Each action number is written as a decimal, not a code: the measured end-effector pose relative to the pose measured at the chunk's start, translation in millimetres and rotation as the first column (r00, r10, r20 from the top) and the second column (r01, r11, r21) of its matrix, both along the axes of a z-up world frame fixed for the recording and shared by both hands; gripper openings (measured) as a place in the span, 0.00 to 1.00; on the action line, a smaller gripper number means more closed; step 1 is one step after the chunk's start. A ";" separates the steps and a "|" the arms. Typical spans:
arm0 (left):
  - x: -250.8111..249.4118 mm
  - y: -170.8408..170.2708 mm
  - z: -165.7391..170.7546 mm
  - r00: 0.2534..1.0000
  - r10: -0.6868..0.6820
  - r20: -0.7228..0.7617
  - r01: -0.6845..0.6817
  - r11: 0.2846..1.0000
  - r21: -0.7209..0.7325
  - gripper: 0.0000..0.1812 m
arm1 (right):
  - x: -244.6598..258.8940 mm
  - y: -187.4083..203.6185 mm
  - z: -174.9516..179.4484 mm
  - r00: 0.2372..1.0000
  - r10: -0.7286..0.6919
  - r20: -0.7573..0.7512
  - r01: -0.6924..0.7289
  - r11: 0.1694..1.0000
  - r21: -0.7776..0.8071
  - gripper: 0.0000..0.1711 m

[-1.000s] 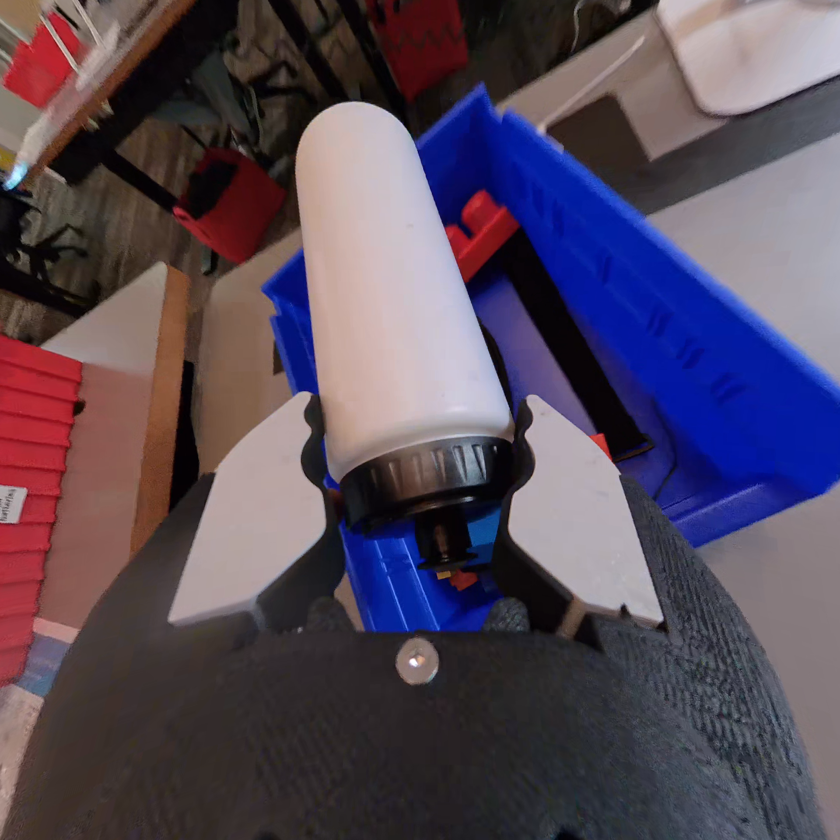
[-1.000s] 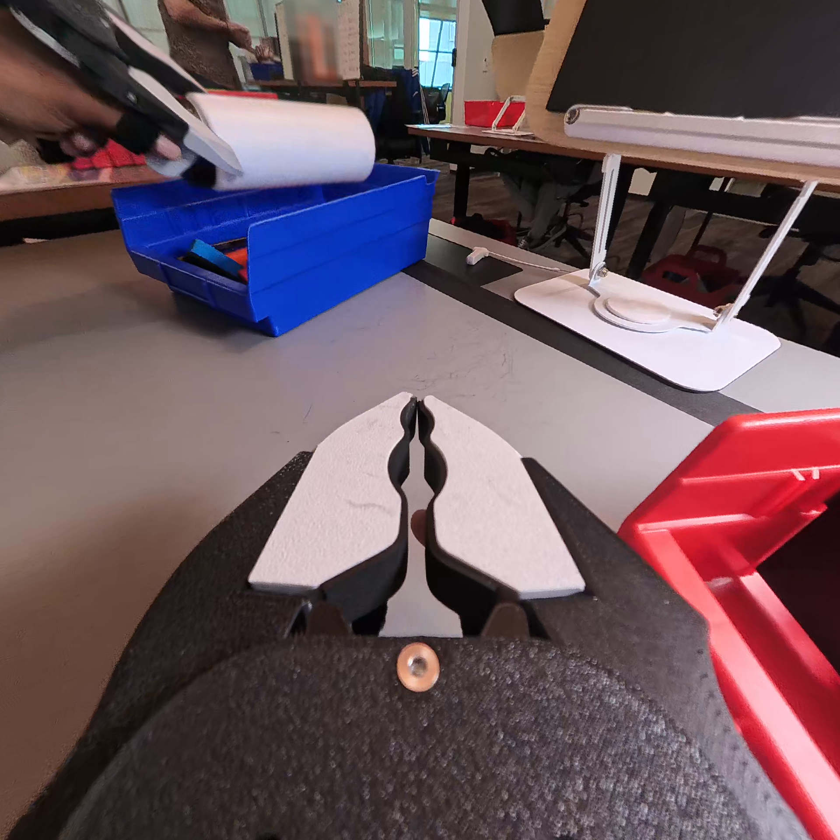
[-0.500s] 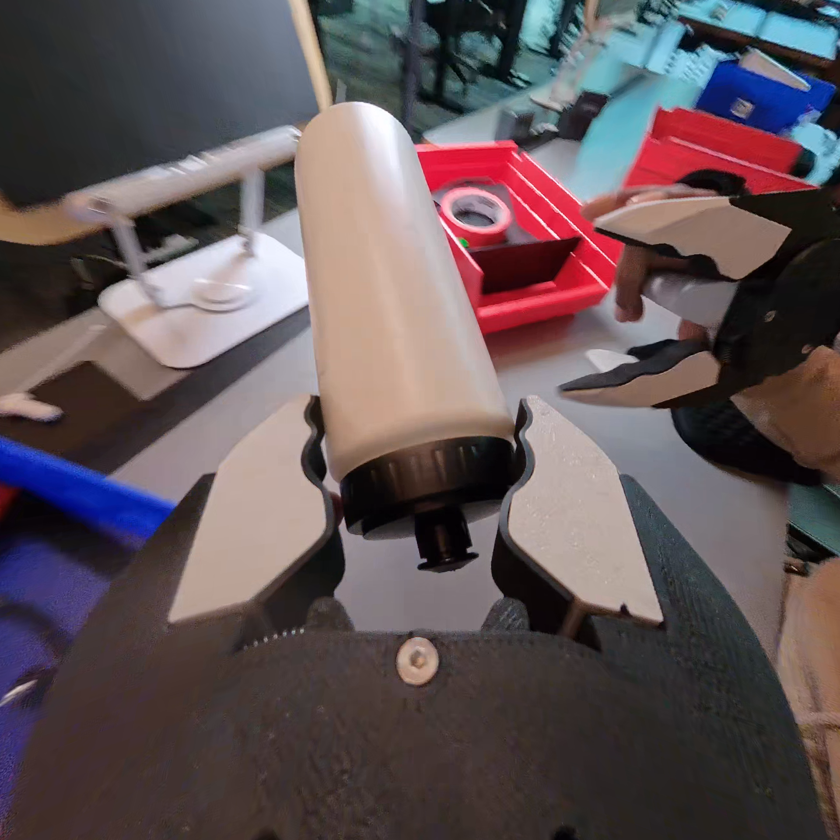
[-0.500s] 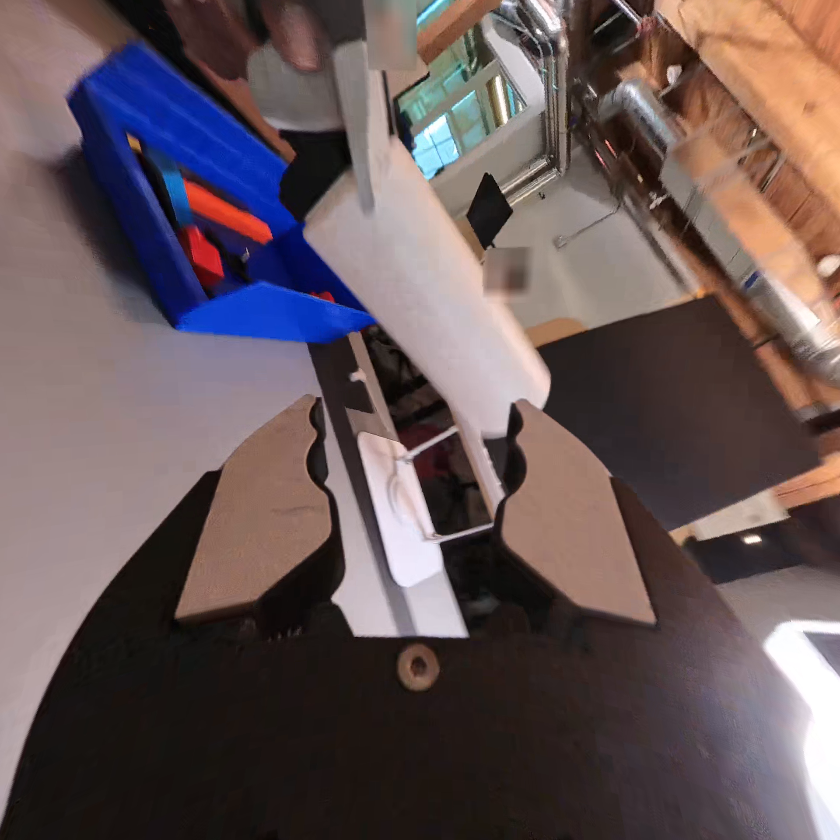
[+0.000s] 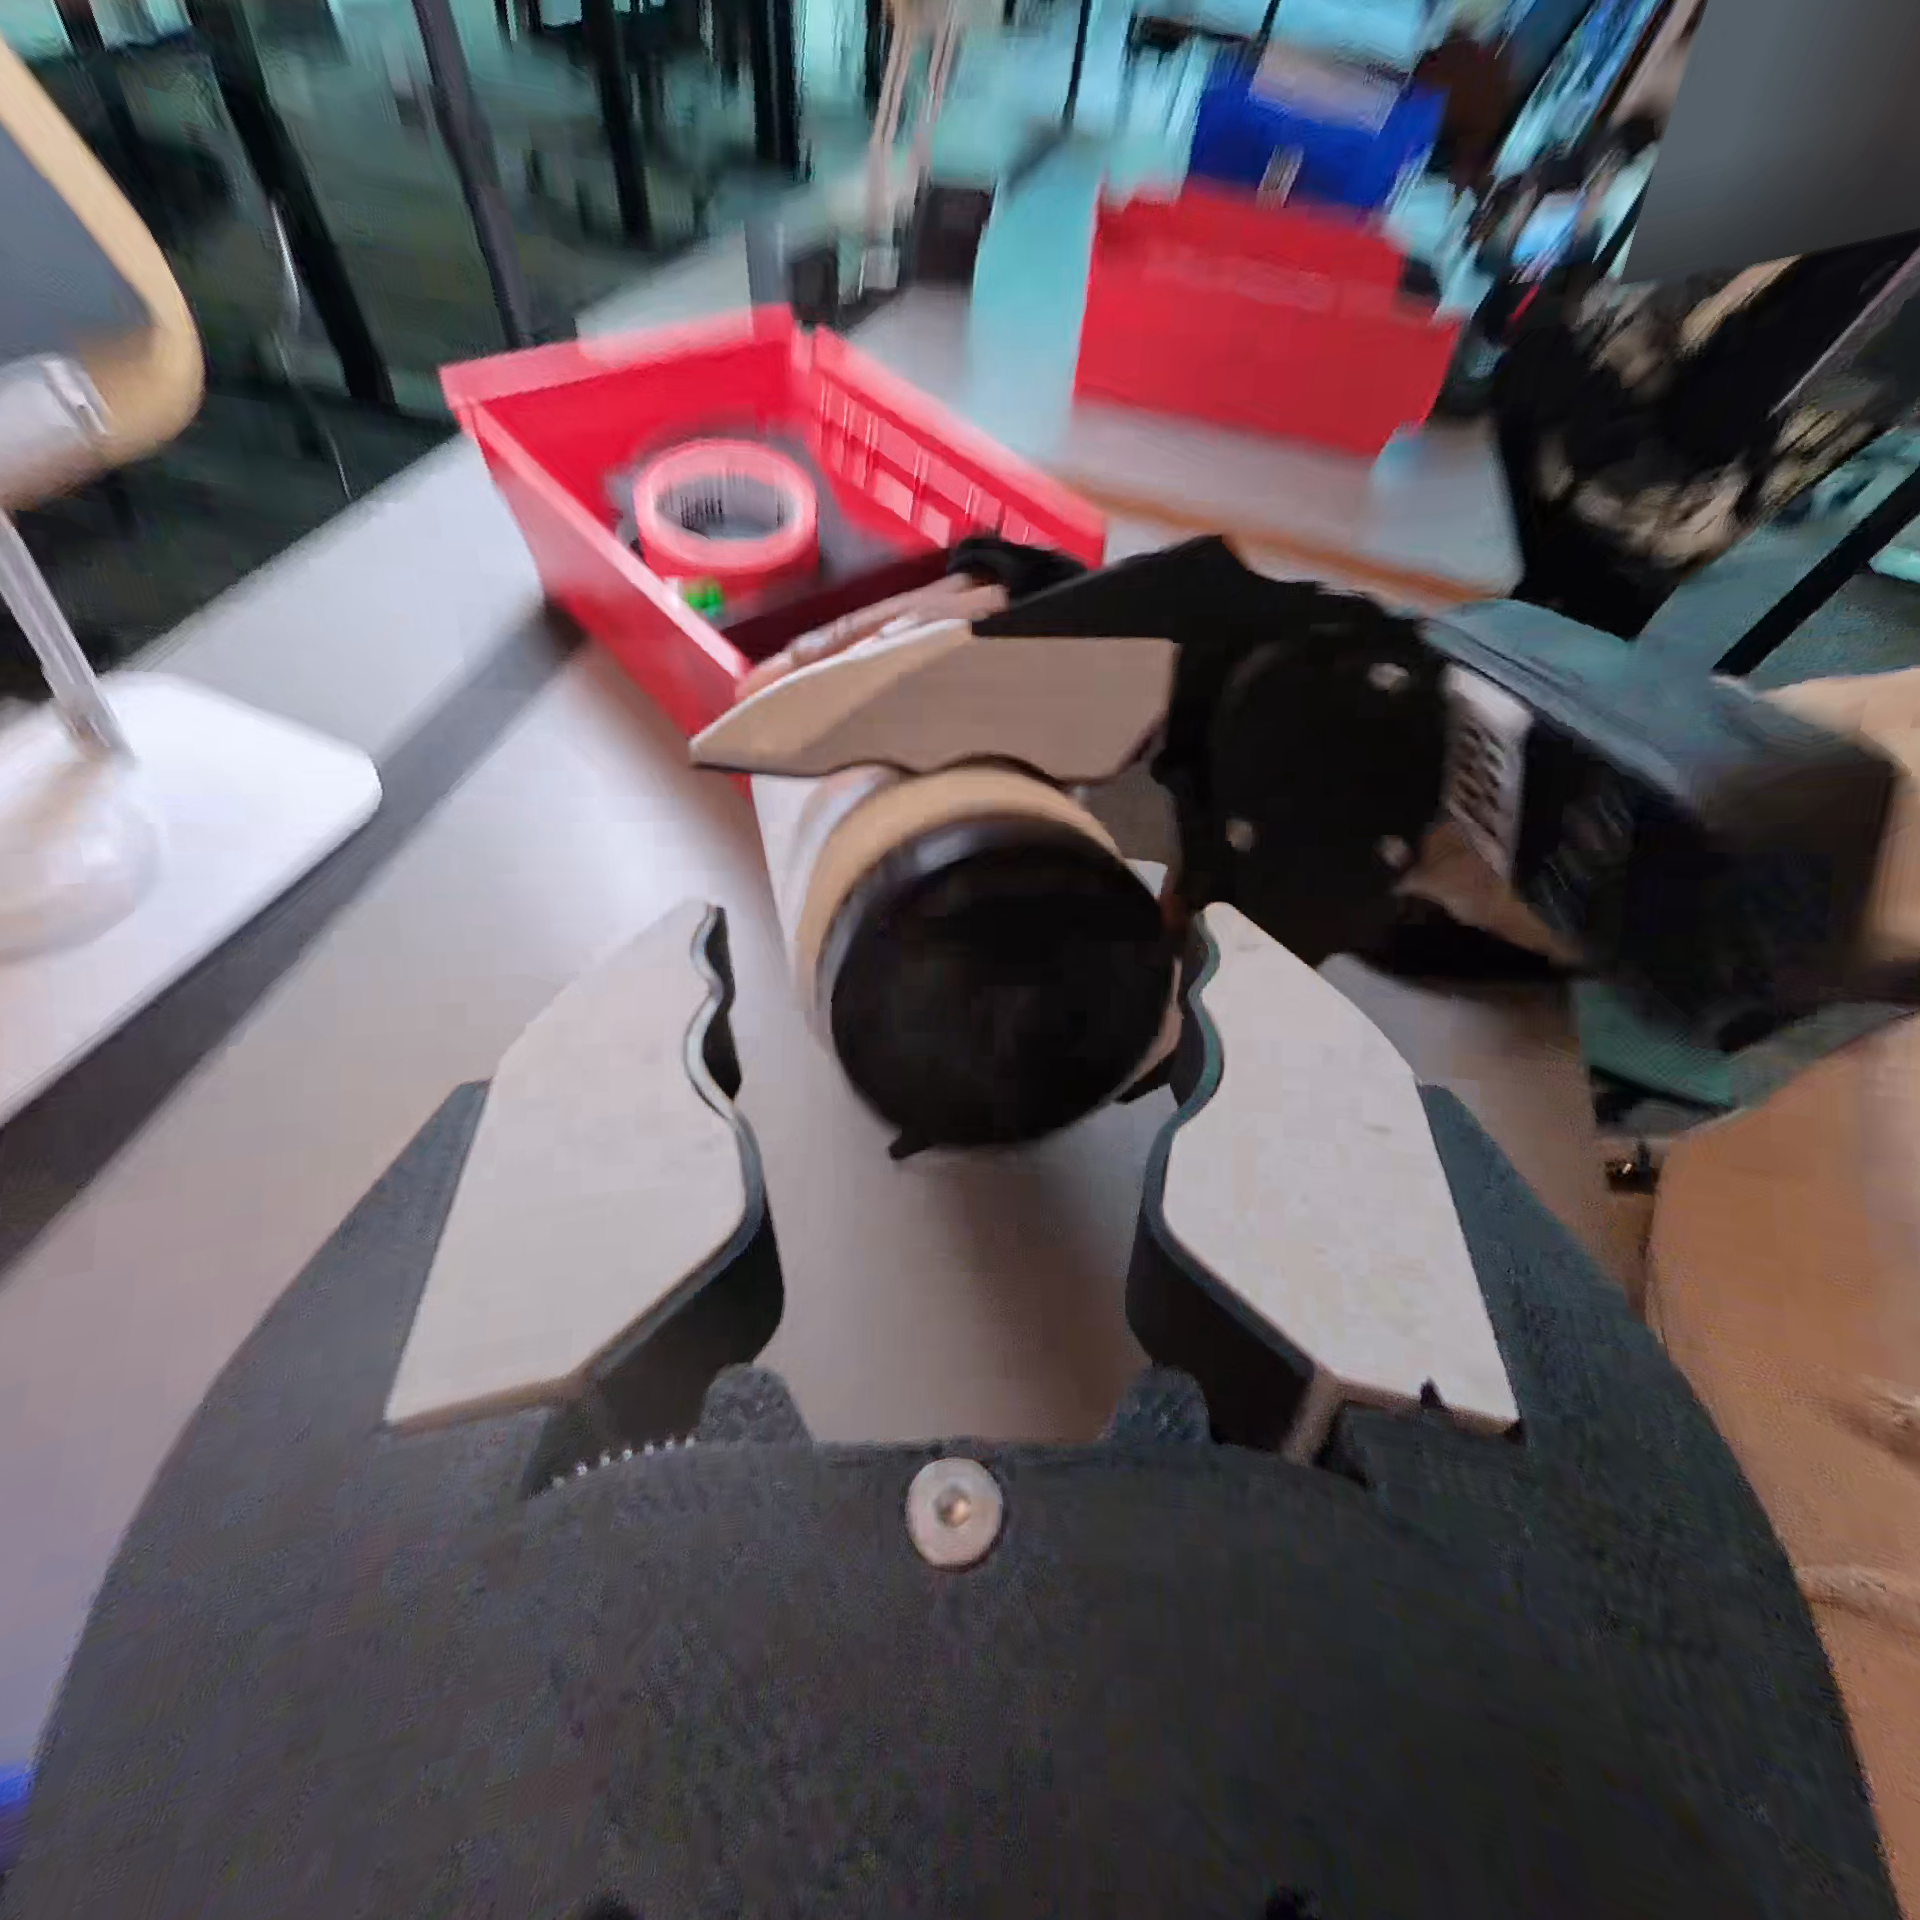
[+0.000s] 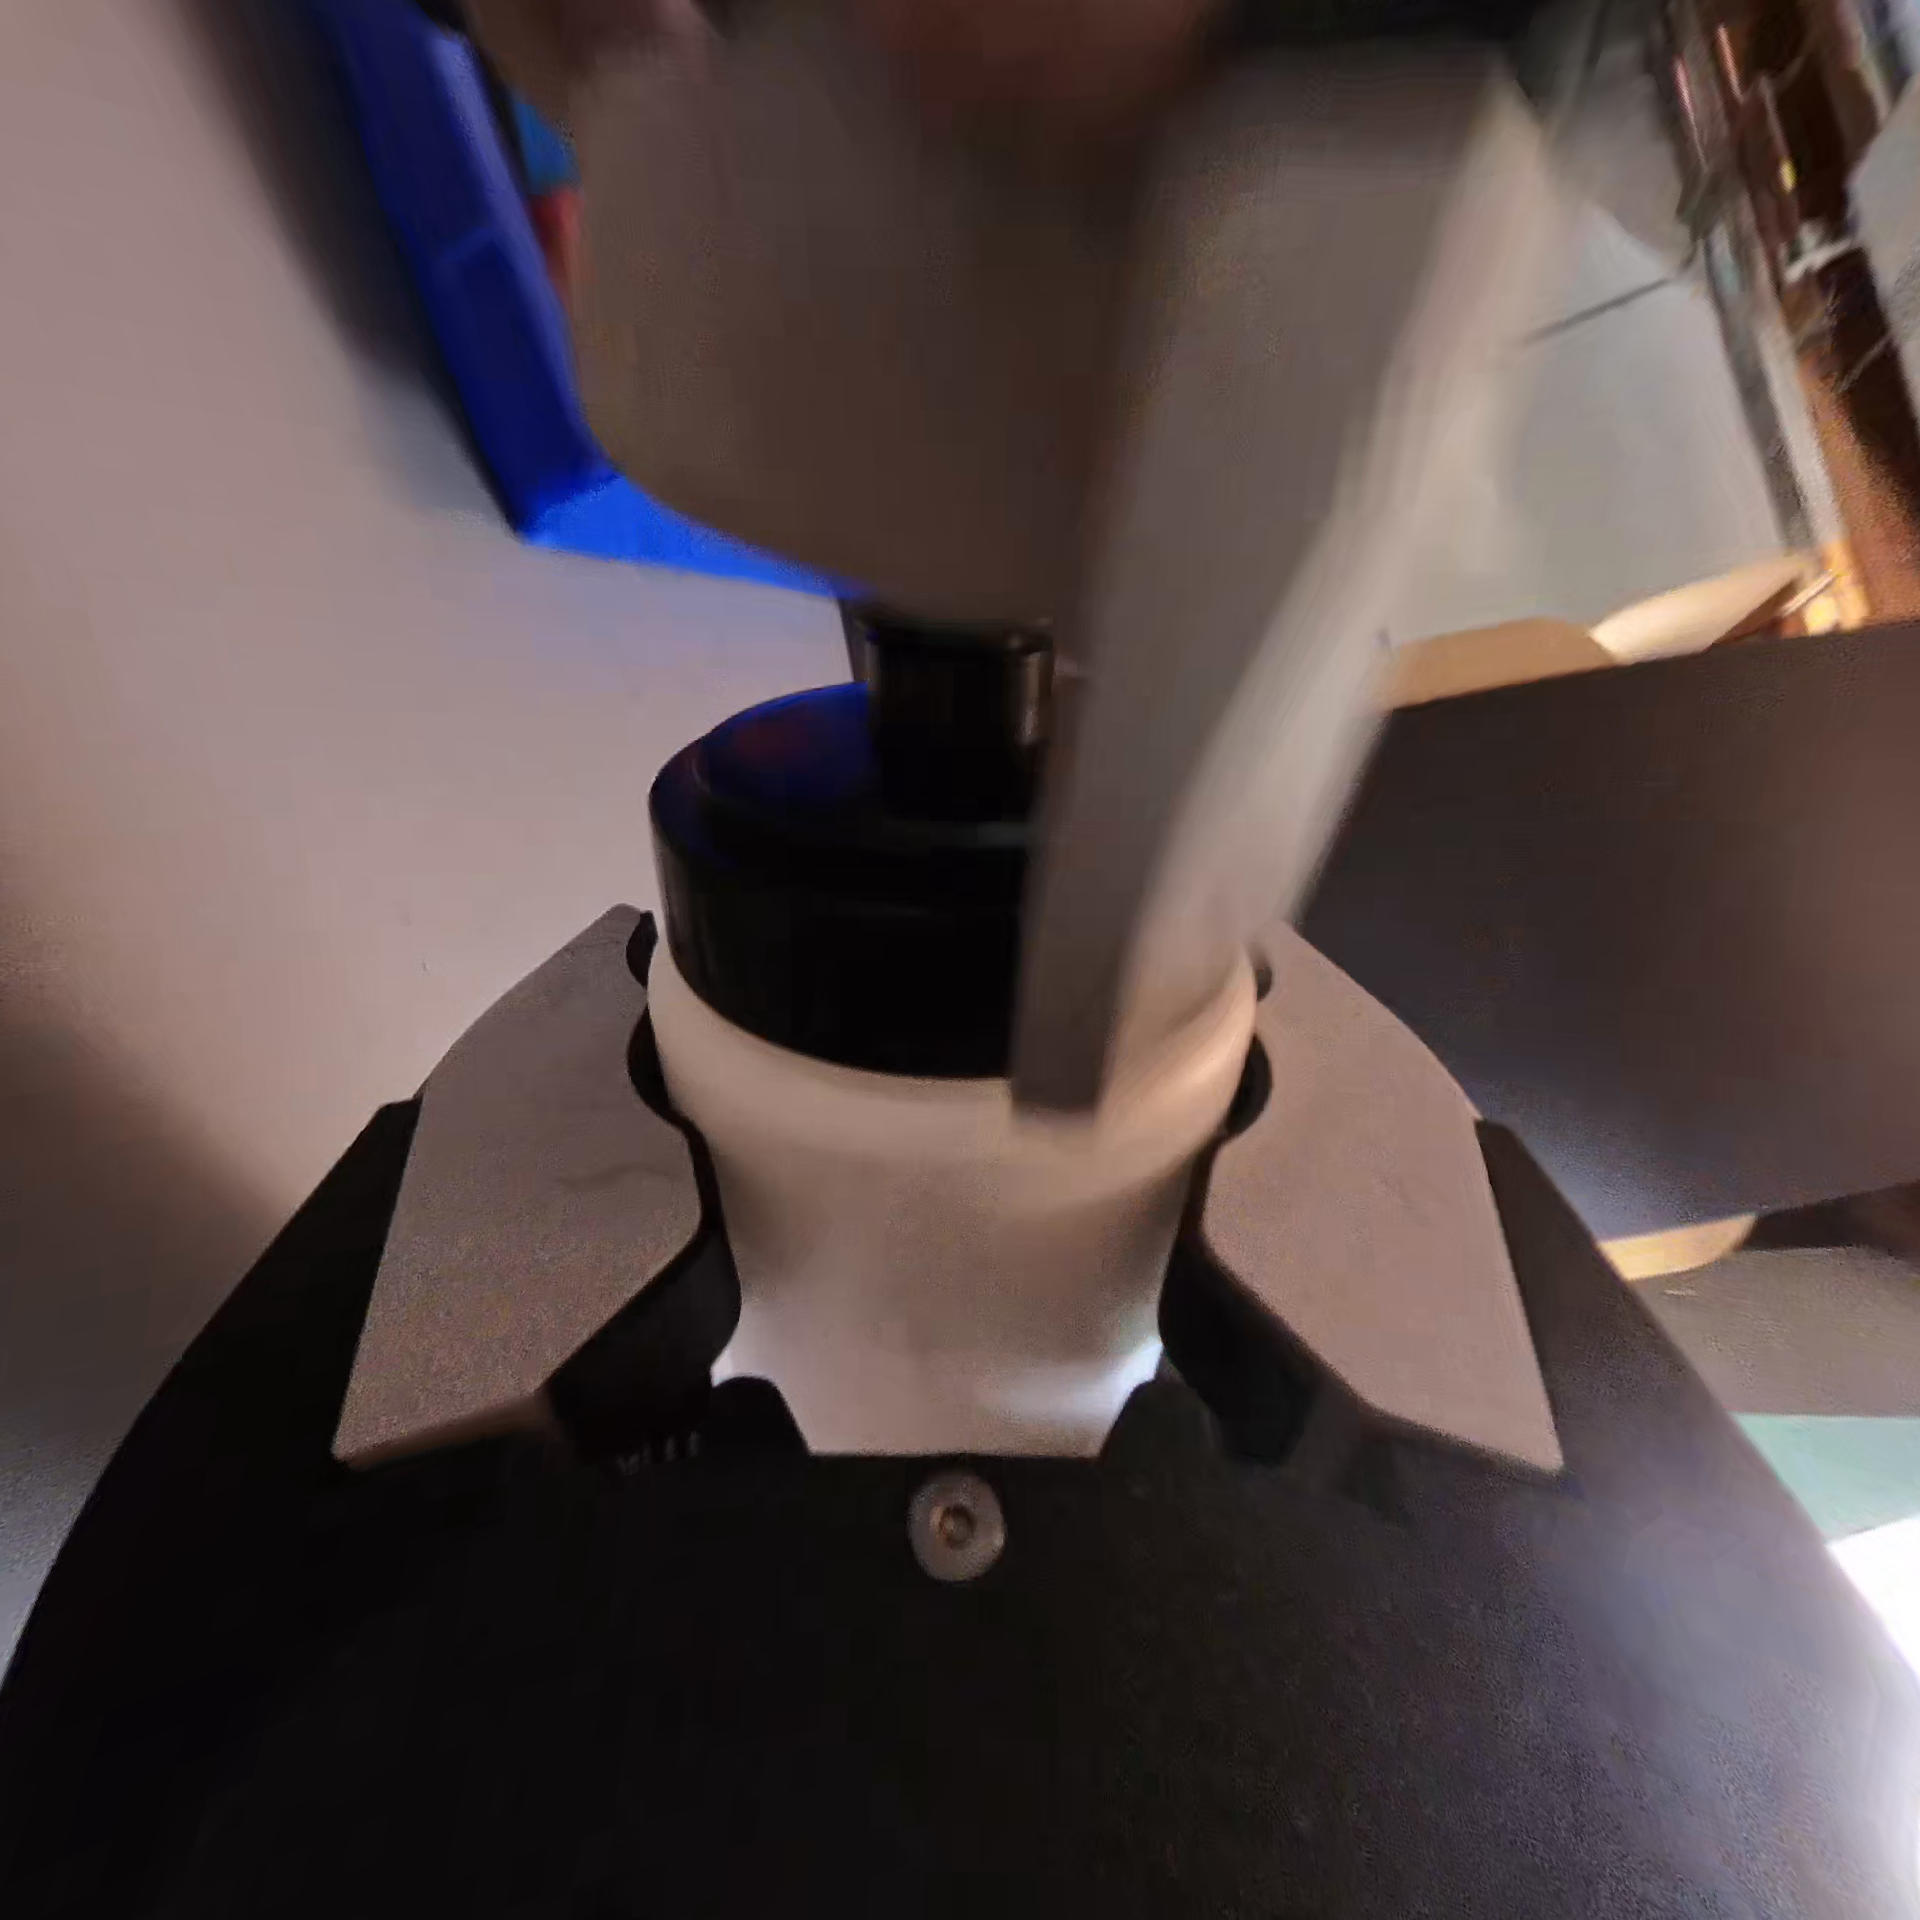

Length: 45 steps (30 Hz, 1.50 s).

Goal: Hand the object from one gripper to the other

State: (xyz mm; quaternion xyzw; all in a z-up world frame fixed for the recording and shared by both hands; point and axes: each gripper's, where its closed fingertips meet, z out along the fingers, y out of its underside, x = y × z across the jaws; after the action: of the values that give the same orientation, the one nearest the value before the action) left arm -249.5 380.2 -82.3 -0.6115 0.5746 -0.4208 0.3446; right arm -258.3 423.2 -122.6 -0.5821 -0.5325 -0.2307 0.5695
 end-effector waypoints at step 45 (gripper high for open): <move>29.5 -36.9 26.2 0.929 -0.162 0.332 0.165 0.986 0.021 0.47 | 18.2 -66.7 98.1 0.431 0.102 -0.897 -0.659 0.715 -0.235 0.42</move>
State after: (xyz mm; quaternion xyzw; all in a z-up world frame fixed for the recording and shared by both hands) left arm -220.1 343.2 -56.1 -0.4831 0.5558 -0.5470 0.3982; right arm -240.1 356.5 -24.5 -0.6106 -0.3580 0.3862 0.5915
